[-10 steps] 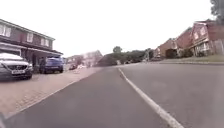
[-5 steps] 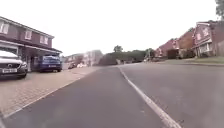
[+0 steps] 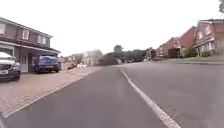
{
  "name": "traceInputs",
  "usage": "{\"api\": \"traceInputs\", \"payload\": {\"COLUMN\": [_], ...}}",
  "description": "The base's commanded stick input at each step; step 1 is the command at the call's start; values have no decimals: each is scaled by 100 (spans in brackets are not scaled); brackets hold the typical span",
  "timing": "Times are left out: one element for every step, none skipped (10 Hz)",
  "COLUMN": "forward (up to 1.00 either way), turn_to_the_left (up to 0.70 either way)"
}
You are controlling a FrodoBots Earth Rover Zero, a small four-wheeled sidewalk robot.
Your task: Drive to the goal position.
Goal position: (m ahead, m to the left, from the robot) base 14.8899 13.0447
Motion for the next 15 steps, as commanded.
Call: {"api": "traceInputs", "payload": {"forward": [100,100,100,100,100,100,100,100,100,100,100,100,100,100,100], "turn_to_the_left": [0,0,0,0,0,0,0,0,0,0,0,0,0,0,0]}}
